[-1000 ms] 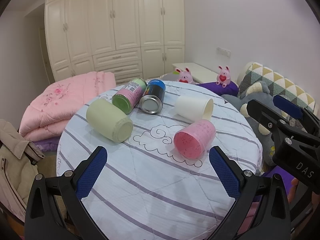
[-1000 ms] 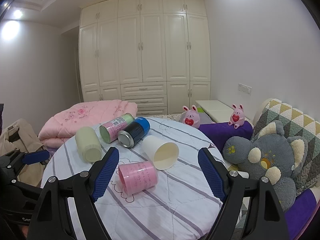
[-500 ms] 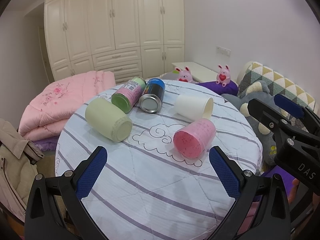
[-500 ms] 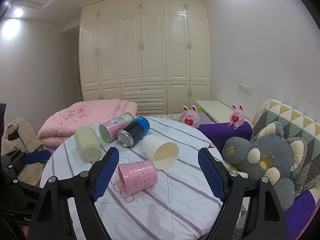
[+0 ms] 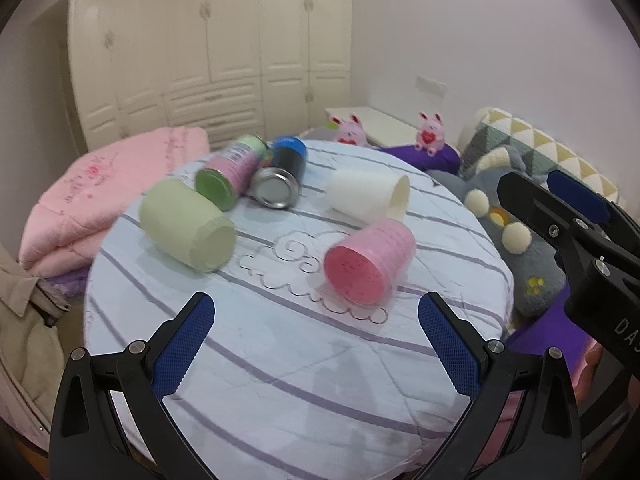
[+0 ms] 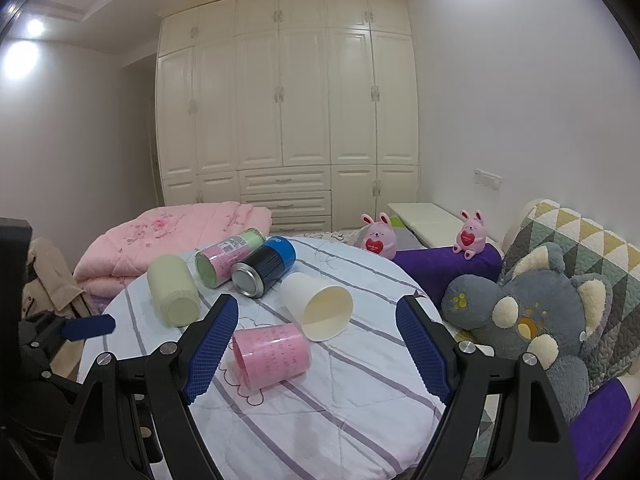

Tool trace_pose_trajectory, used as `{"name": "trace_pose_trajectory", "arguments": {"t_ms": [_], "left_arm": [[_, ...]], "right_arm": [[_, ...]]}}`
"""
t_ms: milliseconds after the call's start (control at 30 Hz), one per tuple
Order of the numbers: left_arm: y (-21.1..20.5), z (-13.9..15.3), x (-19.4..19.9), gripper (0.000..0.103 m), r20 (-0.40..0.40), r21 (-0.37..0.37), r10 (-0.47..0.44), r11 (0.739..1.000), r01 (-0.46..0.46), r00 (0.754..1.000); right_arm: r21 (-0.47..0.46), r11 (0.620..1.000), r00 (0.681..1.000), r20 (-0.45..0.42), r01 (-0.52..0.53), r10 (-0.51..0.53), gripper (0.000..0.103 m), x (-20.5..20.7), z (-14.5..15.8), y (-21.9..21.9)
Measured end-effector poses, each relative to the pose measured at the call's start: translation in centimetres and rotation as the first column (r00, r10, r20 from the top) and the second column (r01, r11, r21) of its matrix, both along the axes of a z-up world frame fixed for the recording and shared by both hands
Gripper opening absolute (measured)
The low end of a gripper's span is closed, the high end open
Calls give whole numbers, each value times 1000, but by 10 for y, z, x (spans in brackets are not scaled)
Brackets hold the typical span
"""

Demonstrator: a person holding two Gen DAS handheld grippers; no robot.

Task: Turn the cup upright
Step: 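Move the left gripper toward the pink cup lying on its side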

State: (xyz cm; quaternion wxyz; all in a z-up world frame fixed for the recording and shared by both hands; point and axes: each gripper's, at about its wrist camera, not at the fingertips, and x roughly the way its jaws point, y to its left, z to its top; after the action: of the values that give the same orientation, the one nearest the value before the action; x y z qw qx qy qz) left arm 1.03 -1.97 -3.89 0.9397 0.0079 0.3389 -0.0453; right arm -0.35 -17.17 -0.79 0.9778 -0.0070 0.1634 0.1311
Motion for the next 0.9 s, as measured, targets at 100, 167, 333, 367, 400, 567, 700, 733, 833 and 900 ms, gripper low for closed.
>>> {"name": "trace_pose_trajectory", "arguments": {"t_ms": [100,167,333,367,400,567,700,733,833,900], "left_arm": [[-2,-7,11,103,-35,-25,-29,999,28,999],[-4,-13,21,103,-58,-35,-39,999,37,998],[-9,-29,51,103,-148,-103,-104,991,90,983],[-9,-32,56,103,-161,-115,-107,989,89,981],[-10,-34,60,103,-170,-123,-114,988,93,979],[-19,-46,84,103,-218,-138,-166,981,138,962],[-29,-58,100,103,-268,-119,-220,974,194,938],[-31,-61,103,103,-275,-115,-226,973,202,934],[-35,-66,109,103,-282,-92,-228,973,211,932],[-35,-67,112,103,-269,-92,-221,975,204,937]], "right_arm": [[-2,1000,1000,-11,12,-12,83,4,-2,-2],[-2,1000,1000,-10,13,-13,83,4,-2,-4],[-7,1000,997,-70,25,-25,83,13,-8,-8],[3,1000,996,-81,26,-26,83,15,-9,-9],[9,1000,996,-84,29,-28,83,17,-9,-11],[21,999,991,-127,33,-30,83,28,-15,-14],[35,999,989,-144,33,-28,83,37,-21,-15],[41,999,989,-142,34,-27,83,38,-22,-15],[44,998,989,-148,33,-26,83,42,-23,-14],[50,998,988,-151,36,-28,83,44,-24,-13]]}}
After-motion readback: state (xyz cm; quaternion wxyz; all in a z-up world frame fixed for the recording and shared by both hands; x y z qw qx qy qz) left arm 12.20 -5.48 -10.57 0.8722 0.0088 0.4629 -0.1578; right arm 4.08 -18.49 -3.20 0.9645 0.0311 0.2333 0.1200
